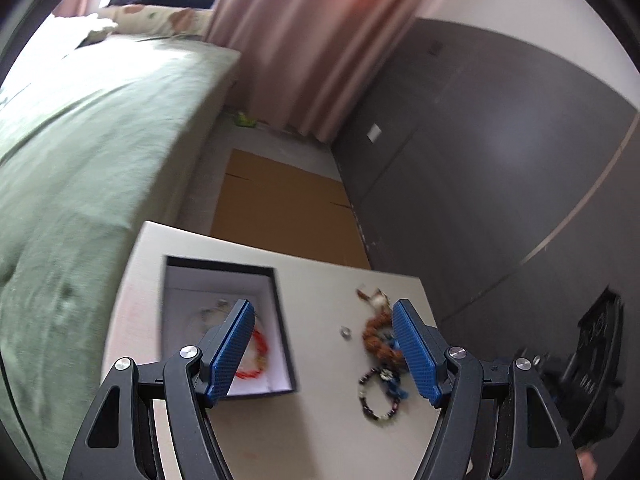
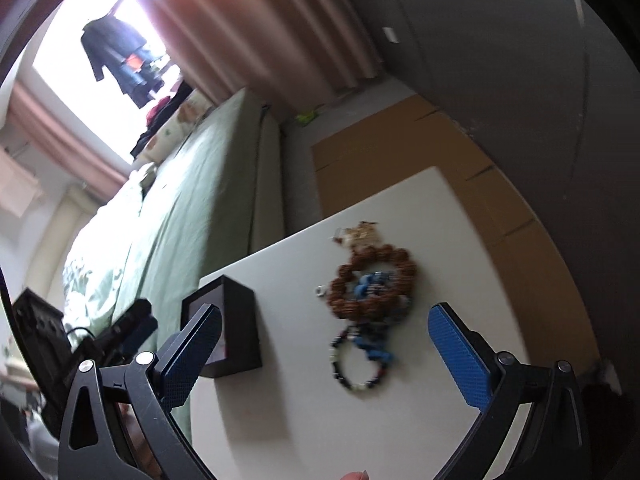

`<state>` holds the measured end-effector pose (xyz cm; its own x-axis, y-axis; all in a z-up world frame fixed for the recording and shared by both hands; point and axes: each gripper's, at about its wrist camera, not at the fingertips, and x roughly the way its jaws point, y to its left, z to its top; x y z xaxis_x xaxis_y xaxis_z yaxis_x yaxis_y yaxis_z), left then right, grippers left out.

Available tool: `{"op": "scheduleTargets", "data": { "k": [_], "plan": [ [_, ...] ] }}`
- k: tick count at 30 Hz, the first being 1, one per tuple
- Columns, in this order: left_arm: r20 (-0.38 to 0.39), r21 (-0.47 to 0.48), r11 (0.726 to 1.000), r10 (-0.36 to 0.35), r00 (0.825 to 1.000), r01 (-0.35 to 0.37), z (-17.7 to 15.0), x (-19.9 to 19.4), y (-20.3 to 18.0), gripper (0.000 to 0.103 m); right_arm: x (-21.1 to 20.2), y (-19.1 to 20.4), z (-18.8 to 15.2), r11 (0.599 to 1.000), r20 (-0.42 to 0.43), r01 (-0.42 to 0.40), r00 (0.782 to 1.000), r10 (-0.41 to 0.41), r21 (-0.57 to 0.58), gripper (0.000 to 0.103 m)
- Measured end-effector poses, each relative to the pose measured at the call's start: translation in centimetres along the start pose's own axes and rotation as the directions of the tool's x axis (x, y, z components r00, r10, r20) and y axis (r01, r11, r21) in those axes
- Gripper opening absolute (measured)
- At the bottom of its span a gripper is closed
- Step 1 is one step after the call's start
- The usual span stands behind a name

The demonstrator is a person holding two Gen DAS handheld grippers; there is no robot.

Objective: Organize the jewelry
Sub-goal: 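Move the left tool back over the rudraksha bead bracelet, then grasp the brown rudraksha bead bracelet with the left tool and lift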

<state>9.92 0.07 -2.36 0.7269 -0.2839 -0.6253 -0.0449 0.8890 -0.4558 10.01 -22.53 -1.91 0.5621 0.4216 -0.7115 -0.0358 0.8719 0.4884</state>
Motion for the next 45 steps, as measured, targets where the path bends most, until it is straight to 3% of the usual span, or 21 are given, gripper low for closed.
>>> {"op": "scheduleTargets", "data": {
  "k": [8,11,16,35,41,43,45],
  "plan": [
    [-0.079,0.08,0.997,0.003,0.997,0.003,-2.1,3.5,-3.5,0.072,-1.5,-3.8,0.6,0.995,-0.003,0.028,1.0,-0.028,0.093,0.103],
    [-0.117,0.068,0.997,-0.016,0.993,0.024,-2.5,5.0,-4.4,0.067,-1.6,-4.5,0.8,0.993,-0.008,0.047,0.999,-0.046,0.111,0.103],
    [-0.22,0.069,0.998,0.014,0.975,0.001,-2.9,8.1,-5.6,0.049,-2.3,-5.8,1.3,0.989,-0.004,0.033,0.999,-0.032,0.141,0.103],
    [-0.35,-0.03,0.981,0.168,0.921,-0.191,-3.7,16.7,-7.4,0.047,-4.7,-11.2,2.2,0.969,0.014,0.014,1.0,-0.018,0.248,0.103],
    [-0.34,-0.079,0.972,0.184,0.922,-0.223,-4.2,17.8,-7.3,0.047,-4.8,-11.7,2.1,0.966,0.004,0.006,1.0,-0.007,0.258,0.103],
    [-0.345,-0.102,0.97,0.176,0.922,-0.223,-4.2,18.1,-7.0,0.03,-4.5,-11.6,2.0,0.968,-0.008,0.003,1.0,-0.001,0.252,0.103],
    [-0.364,-0.115,0.966,0.175,0.915,-0.231,-4.4,18.4,-6.6,0.026,-4.2,-11.4,1.9,0.97,-0.02,0.0,1.0,0.005,0.245,0.103]
  ]
}}
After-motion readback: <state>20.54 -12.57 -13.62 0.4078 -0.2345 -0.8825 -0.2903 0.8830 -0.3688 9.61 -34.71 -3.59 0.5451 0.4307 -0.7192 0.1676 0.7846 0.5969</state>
